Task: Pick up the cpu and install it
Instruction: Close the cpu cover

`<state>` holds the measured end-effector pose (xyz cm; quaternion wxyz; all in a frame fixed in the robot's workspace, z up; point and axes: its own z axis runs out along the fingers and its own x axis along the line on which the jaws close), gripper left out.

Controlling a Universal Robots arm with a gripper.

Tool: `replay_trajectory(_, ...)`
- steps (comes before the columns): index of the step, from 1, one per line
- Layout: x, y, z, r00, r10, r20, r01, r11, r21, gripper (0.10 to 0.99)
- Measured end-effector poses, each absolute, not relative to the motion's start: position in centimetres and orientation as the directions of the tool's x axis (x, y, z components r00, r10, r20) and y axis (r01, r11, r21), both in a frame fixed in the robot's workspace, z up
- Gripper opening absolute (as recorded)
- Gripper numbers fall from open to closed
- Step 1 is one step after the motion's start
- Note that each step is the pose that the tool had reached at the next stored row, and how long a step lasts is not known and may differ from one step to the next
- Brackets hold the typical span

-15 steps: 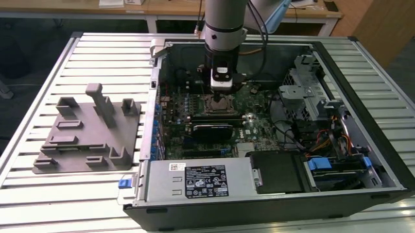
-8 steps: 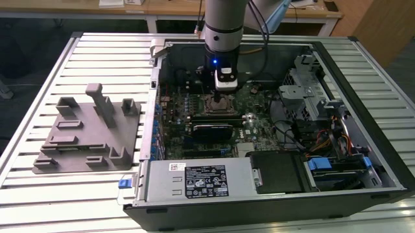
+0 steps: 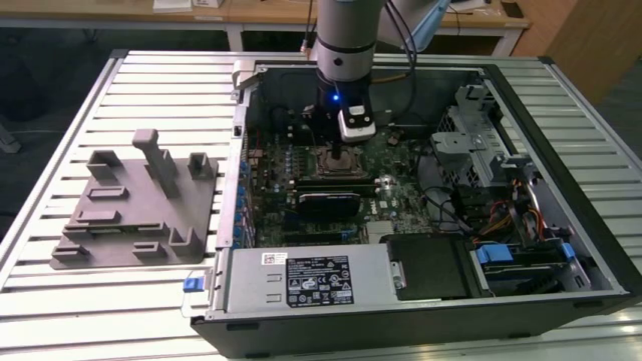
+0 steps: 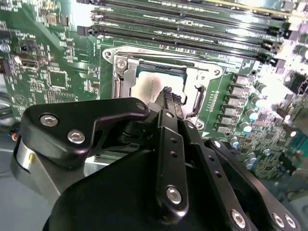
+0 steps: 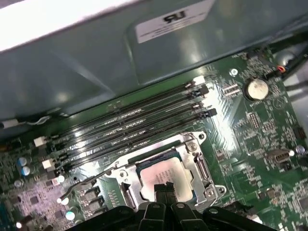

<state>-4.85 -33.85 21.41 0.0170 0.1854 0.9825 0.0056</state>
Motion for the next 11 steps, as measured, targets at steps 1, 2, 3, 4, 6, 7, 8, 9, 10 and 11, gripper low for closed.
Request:
replay_trajectory(1, -4.81, -33.86, 21.37, -0.934, 0.355, -0.031, 0.355, 0.935, 0.017, 0.106)
replay_trajectory(2, -4.78, -33.86, 21.33, -0.938, 0.346, -0.031, 0.345, 0.938, 0.017, 0.106)
replay_trajectory(3, -4.74, -33.86, 21.29, -0.941, 0.336, -0.031, 0.336, 0.942, 0.017, 0.106)
replay_trajectory(4, -4.70, -33.86, 21.26, -0.945, 0.326, -0.031, 0.326, 0.945, 0.017, 0.106)
replay_trajectory(6, -4.56, -33.86, 21.20, -0.951, 0.309, -0.031, 0.308, 0.951, 0.017, 0.106)
replay_trajectory(7, -4.47, -33.86, 21.18, -0.953, 0.300, -0.031, 0.300, 0.954, 0.016, 0.106)
replay_trajectory(8, -4.37, -33.86, 21.16, -0.956, 0.291, -0.031, 0.291, 0.957, 0.017, 0.106)
replay_trajectory(9, -4.29, -33.86, 21.13, -0.959, 0.283, -0.031, 0.282, 0.959, 0.017, 0.106)
replay_trajectory(10, -4.23, -33.86, 21.12, -0.961, 0.273, -0.031, 0.273, 0.962, 0.017, 0.106)
replay_trajectory(11, -4.18, -33.86, 21.10, -0.964, 0.264, -0.031, 0.263, 0.965, 0.017, 0.106)
